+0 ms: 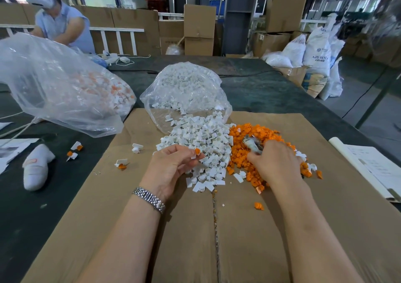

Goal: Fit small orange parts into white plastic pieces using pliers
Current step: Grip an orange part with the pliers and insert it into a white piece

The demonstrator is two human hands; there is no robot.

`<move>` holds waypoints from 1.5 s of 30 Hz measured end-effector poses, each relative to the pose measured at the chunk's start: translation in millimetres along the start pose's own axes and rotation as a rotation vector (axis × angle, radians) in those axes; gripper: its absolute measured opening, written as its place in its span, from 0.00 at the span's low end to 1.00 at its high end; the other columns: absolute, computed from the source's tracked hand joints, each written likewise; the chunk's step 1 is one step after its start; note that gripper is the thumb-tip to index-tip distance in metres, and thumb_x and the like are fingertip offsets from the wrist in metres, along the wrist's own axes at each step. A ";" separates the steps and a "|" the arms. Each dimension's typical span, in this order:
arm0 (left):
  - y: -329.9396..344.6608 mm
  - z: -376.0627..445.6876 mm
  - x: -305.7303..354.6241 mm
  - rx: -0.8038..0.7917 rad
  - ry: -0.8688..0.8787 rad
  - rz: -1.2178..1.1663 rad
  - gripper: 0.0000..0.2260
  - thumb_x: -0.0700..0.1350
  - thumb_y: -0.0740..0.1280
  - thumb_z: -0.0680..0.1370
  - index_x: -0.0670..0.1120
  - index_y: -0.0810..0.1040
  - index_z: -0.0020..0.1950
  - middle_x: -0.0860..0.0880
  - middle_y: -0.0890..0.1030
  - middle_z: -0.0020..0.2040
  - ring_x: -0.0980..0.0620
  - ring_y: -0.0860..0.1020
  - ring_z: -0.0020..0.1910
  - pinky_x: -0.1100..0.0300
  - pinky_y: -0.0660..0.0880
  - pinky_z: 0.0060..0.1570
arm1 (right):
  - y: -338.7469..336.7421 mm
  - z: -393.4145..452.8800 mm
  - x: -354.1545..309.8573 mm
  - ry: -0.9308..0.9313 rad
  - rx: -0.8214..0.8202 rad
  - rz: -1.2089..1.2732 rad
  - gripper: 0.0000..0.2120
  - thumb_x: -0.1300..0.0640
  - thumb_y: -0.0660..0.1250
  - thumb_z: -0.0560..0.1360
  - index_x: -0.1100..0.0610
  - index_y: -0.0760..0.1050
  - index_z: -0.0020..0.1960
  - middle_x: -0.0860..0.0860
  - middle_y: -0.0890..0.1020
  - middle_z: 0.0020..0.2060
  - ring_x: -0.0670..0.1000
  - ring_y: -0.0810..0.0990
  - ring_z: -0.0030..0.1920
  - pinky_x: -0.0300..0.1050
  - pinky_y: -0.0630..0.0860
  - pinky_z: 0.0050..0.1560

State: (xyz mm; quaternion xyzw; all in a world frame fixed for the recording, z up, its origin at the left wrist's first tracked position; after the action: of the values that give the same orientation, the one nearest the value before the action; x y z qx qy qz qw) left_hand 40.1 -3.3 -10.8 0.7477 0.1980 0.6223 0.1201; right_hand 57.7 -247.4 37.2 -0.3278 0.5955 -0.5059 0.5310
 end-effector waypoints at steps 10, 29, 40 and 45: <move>-8.3 2.4 6.6 0.031 0.039 0.005 0.03 0.33 0.71 0.76 0.39 0.79 0.44 0.41 0.86 0.47 0.52 0.85 0.43 0.64 0.78 0.37 | -10.6 -24.4 -45.8 -0.142 -0.406 0.570 0.06 0.60 0.65 0.80 0.58 0.80 0.46 0.57 0.84 0.38 0.48 0.84 0.37 0.40 0.83 0.44; -10.0 5.6 10.9 0.063 0.096 -0.015 0.04 0.31 0.69 0.77 0.36 0.78 0.42 0.47 0.82 0.31 0.59 0.76 0.25 0.67 0.75 0.29 | 22.0 -66.5 -89.4 -0.294 -0.632 0.452 0.14 0.49 0.60 0.84 0.60 0.74 0.51 0.61 0.85 0.49 0.60 0.85 0.47 0.58 0.80 0.53; -9.9 11.6 -5.6 0.074 -0.043 -0.058 0.02 0.32 0.69 0.76 0.38 0.80 0.45 0.44 0.82 0.35 0.52 0.80 0.30 0.57 0.77 0.33 | 49.5 -68.9 -86.5 -0.320 -0.373 0.402 0.18 0.41 0.57 0.83 0.54 0.69 0.44 0.52 0.77 0.39 0.51 0.76 0.36 0.47 0.70 0.34; -12.3 15.0 -5.9 0.035 -0.026 -0.034 0.02 0.30 0.69 0.76 0.35 0.79 0.45 0.44 0.82 0.33 0.51 0.82 0.33 0.55 0.80 0.42 | 55.5 -69.5 -83.9 -0.309 -0.274 0.370 0.20 0.43 0.58 0.84 0.52 0.64 0.38 0.51 0.72 0.36 0.49 0.69 0.34 0.46 0.65 0.32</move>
State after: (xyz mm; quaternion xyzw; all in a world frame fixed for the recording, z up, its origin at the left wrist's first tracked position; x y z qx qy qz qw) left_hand 52.1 6.0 -24.2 0.7543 0.2200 0.6067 0.1205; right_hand 17.4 -136.8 4.4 -0.3554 0.6202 -0.2590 0.6496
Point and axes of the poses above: each hand's wrist, its own z-axis towards the middle knuckle, its own y-axis out of the palm, x = y × z, the point moved 7 cm from there along z, towards the middle knuckle
